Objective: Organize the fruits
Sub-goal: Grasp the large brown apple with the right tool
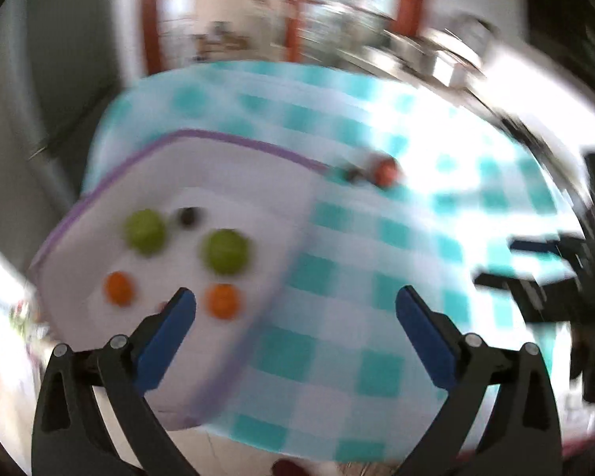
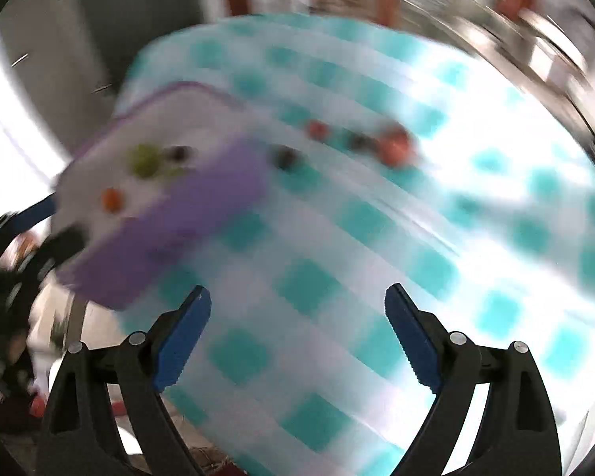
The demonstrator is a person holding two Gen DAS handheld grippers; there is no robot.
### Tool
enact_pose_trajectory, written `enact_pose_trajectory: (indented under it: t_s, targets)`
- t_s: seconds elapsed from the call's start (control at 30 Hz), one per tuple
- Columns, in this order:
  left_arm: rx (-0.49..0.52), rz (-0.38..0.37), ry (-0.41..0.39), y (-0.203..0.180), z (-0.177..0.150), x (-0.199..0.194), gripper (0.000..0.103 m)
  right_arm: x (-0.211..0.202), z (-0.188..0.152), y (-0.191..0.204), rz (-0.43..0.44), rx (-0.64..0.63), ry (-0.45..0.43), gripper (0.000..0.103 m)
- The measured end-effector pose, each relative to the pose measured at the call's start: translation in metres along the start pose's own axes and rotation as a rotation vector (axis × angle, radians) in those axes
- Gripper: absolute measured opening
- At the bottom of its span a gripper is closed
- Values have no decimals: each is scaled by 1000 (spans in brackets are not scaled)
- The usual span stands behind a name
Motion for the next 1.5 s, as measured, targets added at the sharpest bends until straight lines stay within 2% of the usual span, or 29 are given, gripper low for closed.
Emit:
enact_pose_trajectory:
  t_s: [0.1, 0.2, 0.27, 0.37, 0.53, 0.63, 0.73, 0.93, 1.17, 1.23, 1.3, 1.5]
  targets:
    - [145, -50, 64, -41, 0, 22, 101, 14, 2, -38, -11, 96, 11, 87]
    - [235, -41, 139, -70, 0, 55, 101, 40, 17, -54, -20, 97, 22, 87]
    - [238, -21, 211, -80, 5, 80, 101, 61, 39, -61, -29, 82, 37, 87]
    - [239, -6, 271, -89, 15, 114, 101, 92, 74, -80, -29, 61, 45, 87]
    - [262, 45, 340, -98, 23, 163, 101, 159, 139, -80, -43, -51, 75, 87]
    - [255, 64, 377, -103, 27, 185, 101, 196, 168, -74, -70, -130, 97, 87]
    - [247, 65, 409, -108, 24, 197, 101, 217, 186, -71, -73, -163, 95, 87]
    - [242, 72, 480, -106, 7, 216, 101, 242, 199, -78, -65, -148, 92, 87]
    - [240, 98, 495, -105, 11, 235, 101, 242, 192, -80, -38, -169, -53, 88]
    - [236, 97, 486, -104, 15, 238, 102, 240, 183, -81, -29, -171, -118, 87]
    - [239, 92, 474, -107, 18, 241, 102, 239, 179, -84, -27, -169, -145, 84]
    - [237, 95, 447, -108, 33, 249, 102, 234, 175, -85, 5, -176, -148, 73]
Point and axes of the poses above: each gripper's, at about its wrist camera, not at the fingertips, and x roughly the way its jaws point, y to its left, z to its top, the point moved 4 cm from there along x, roughly the way its jaws point, and after that the axes turned 6 degrees about y, right-handed, at the moved point
